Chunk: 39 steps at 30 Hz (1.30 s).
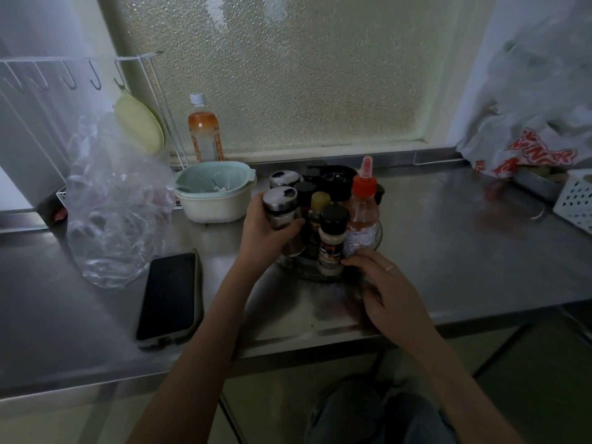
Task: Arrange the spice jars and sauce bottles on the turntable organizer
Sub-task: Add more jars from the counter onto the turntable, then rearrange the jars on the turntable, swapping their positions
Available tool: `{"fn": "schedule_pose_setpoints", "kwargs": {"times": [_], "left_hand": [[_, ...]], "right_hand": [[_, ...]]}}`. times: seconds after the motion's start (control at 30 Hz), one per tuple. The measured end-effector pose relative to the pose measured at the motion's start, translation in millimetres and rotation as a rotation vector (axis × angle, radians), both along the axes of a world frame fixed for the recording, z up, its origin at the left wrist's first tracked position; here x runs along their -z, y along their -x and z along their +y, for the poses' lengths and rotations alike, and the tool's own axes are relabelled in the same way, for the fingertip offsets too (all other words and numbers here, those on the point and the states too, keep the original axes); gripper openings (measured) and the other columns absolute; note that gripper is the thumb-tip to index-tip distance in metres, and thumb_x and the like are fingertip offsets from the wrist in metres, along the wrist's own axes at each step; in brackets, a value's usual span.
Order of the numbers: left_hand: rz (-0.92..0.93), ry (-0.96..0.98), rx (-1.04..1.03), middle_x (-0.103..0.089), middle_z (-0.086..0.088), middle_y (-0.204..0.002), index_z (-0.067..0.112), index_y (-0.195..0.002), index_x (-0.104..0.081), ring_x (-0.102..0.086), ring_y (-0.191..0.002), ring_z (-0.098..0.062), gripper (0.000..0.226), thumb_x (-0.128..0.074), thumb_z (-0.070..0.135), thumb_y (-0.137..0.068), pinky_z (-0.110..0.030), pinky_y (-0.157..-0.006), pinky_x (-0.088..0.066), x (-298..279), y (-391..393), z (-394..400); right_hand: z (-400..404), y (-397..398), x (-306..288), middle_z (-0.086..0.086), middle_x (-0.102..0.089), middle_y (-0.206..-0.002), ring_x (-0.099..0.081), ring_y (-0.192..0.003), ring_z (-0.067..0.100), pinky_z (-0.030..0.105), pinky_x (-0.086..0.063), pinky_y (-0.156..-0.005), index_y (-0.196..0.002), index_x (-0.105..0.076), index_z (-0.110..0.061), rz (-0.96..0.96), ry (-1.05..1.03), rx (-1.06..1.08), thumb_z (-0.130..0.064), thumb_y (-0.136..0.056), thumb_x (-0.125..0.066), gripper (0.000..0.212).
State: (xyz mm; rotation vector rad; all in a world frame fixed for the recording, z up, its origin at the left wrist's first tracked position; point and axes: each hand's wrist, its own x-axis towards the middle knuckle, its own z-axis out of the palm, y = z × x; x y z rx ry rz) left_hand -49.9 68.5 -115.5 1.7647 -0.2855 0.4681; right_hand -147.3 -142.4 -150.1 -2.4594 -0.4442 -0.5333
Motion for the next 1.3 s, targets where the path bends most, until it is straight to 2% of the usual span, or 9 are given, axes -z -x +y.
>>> {"fn": "schedule_pose_setpoints", "kwargs": {"times": [0.1, 0.2, 0.4, 0.57, 0.7, 0.8, 0.93, 1.03, 1.3], "left_hand": [[-0.071, -0.076, -0.074, -0.057, -0.015, -0.115, 0.0, -0.116, -0.051, -0.058, -0.104, -0.02, 0.054, -0.078, 0.007, -0.069, -0.025, -0.09, -0.048, 2.9, 1.1, -4.7], [-0.174, -0.153, -0.127, -0.05, -0.001, -0.11, 0.006, -0.116, -0.049, -0.05, -0.099, -0.007, 0.058, -0.078, 0.008, -0.066, -0.001, -0.083, -0.035, 9.0, 6.1, -13.9], [0.017, -0.07, -0.01, -0.062, 0.013, -0.107, 0.043, -0.11, -0.036, -0.063, -0.097, -0.005, 0.064, -0.076, 0.021, -0.064, -0.01, -0.078, -0.048, 16.4, 7.6, -10.2], [0.151, -0.278, -0.061, -0.061, -0.005, -0.122, 0.013, -0.119, -0.042, -0.054, -0.119, -0.027, 0.069, -0.072, 0.038, -0.062, -0.056, -0.107, -0.032, 16.9, 0.3, 5.4], [0.209, -0.467, -0.076, -0.06, -0.008, -0.12, 0.009, -0.117, -0.051, -0.052, -0.118, -0.029, 0.076, -0.064, 0.051, -0.055, -0.054, -0.105, -0.032, 8.2, -7.2, 7.8], [0.223, -0.406, -0.043, -0.063, -0.009, -0.117, 0.009, -0.113, -0.053, -0.055, -0.114, -0.028, 0.07, -0.068, 0.045, -0.055, -0.052, -0.101, -0.039, 15.2, -7.6, 6.8], [0.179, -0.134, -0.005, -0.065, -0.011, -0.111, 0.006, -0.106, -0.052, -0.063, -0.101, -0.023, 0.055, -0.083, 0.019, -0.062, -0.033, -0.083, -0.054, 30.0, -4.3, 4.8], [0.093, -0.087, -0.022, -0.065, -0.001, -0.109, 0.016, -0.108, -0.052, -0.062, -0.096, -0.011, 0.055, -0.084, 0.015, -0.064, -0.017, -0.075, -0.048, 29.5, -3.5, 3.5], [0.025, -0.103, -0.084, -0.068, 0.0, -0.104, 0.018, -0.109, -0.059, -0.064, -0.093, -0.012, 0.052, -0.077, 0.03, -0.063, -0.029, -0.077, -0.052, 32.8, 0.8, 2.1]], "right_hand": [[0.7, -1.1, 0.4, 0.001, -0.051, -0.135, -0.046, -0.121, 0.014, 0.001, -0.025, -0.096, -0.122, -0.057, -0.019, 0.022, -0.001, -0.007, -0.005, -0.074, -0.041, 0.052], [2.4, -1.4, 0.5, 0.001, -0.05, -0.135, -0.045, -0.12, 0.011, -0.003, -0.023, -0.094, -0.121, -0.057, -0.019, 0.018, -0.001, -0.026, -0.004, -0.075, -0.041, 0.051], [3.5, -0.9, 1.7, -0.007, -0.046, -0.135, -0.039, -0.121, 0.002, -0.004, -0.019, -0.095, -0.125, -0.054, -0.023, 0.034, -0.009, -0.054, -0.007, -0.076, -0.042, 0.052], [16.4, -1.5, 6.3, -0.007, -0.042, -0.137, -0.037, -0.118, 0.0, -0.006, -0.02, -0.092, -0.129, -0.049, -0.027, 0.039, 0.005, -0.082, -0.009, -0.08, -0.044, 0.053], [13.5, -1.0, 5.2, -0.002, -0.047, -0.131, -0.036, -0.112, -0.005, -0.005, -0.021, -0.092, -0.123, -0.054, -0.02, 0.03, -0.076, -0.087, -0.001, -0.078, -0.047, 0.049], [14.7, 4.6, -5.7, -0.009, -0.054, -0.117, -0.05, -0.105, 0.005, -0.001, -0.032, -0.086, -0.117, -0.057, -0.023, 0.009, -0.163, -0.051, 0.002, -0.081, -0.051, 0.044], [22.0, 3.3, -78.0, -0.018, -0.056, -0.084, -0.052, -0.078, 0.0, 0.01, -0.041, -0.067, -0.104, -0.056, -0.028, -0.385, -0.324, 0.04, -0.013, -0.085, -0.052, 0.023], [40.7, -21.9, -146.7, -0.017, -0.057, -0.087, -0.046, -0.083, 0.003, 0.02, -0.036, -0.074, -0.101, -0.056, -0.024, -0.458, -0.085, 0.049, -0.023, -0.085, -0.052, 0.016], [114.0, -111.8, -187.8, 0.005, -0.059, -0.114, -0.053, -0.11, 0.026, 0.043, -0.027, -0.1, -0.1, -0.052, -0.019, 0.253, 0.995, 0.112, -0.036, -0.087, -0.058, 0.022]]}}
